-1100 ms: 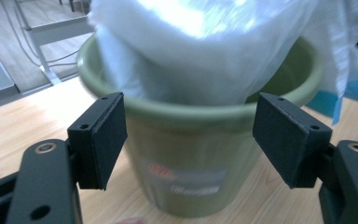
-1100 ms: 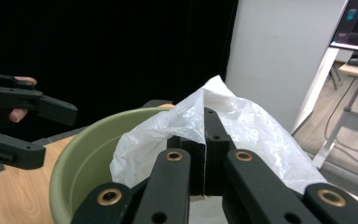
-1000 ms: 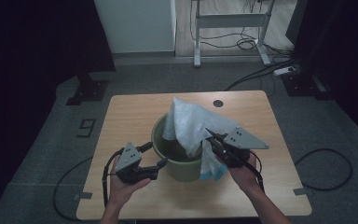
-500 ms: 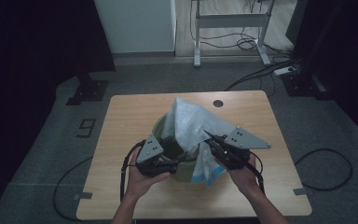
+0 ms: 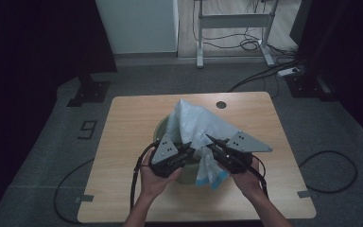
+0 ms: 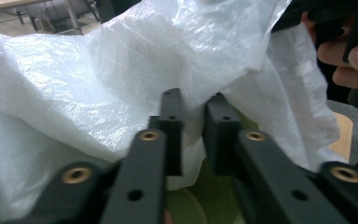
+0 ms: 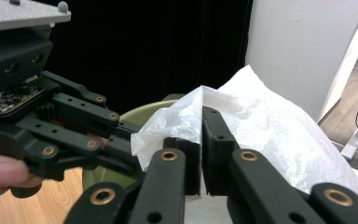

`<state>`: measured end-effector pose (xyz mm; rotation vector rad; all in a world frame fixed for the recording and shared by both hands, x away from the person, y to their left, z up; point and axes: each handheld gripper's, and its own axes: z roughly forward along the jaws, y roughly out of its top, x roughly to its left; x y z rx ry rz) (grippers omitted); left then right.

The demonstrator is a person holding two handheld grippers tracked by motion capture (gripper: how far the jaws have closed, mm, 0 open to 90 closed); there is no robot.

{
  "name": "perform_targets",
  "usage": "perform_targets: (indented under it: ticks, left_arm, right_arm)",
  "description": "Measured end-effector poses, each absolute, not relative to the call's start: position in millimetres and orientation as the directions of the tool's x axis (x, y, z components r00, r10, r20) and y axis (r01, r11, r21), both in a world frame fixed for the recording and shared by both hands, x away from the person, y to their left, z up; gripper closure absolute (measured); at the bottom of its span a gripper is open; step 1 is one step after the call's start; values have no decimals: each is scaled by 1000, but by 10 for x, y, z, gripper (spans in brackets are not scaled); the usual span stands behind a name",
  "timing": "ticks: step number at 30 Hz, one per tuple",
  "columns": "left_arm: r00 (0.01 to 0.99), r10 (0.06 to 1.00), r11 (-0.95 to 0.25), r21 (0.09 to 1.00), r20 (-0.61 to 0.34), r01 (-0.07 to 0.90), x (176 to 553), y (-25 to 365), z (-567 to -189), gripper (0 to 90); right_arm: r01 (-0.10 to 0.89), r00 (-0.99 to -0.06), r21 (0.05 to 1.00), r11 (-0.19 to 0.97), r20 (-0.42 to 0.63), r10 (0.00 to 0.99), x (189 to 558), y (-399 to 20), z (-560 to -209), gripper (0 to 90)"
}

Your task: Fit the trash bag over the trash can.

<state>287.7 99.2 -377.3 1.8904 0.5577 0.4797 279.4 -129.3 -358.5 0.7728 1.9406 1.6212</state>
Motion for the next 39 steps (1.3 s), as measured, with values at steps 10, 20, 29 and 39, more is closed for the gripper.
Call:
perform_targets:
  ticks: [10,20,29,39]
  left_arm:
    - [785,619,-253,952,25,170,2903,1077,-3732,899]
    - [775,632,-213,959,-9,185,2892,1165,-3716,899]
    - [798,602,-198,962,-34,190,2830,1242,-3717,899]
    - [851,523,-227,955,-48,194,2809,1156,-3719,899]
  right_arm:
    - [157,-581,974,162,-42,813,2481,-1248,-3876,299]
    - [197,-460,971,133,-28,887,2314,-1236,-4345,407]
    - [203,-428,974,105,-8,904,2335,-1549,-4377,766]
    - [17,-353,999,33,-25,935,2407,-1808,-3938,887]
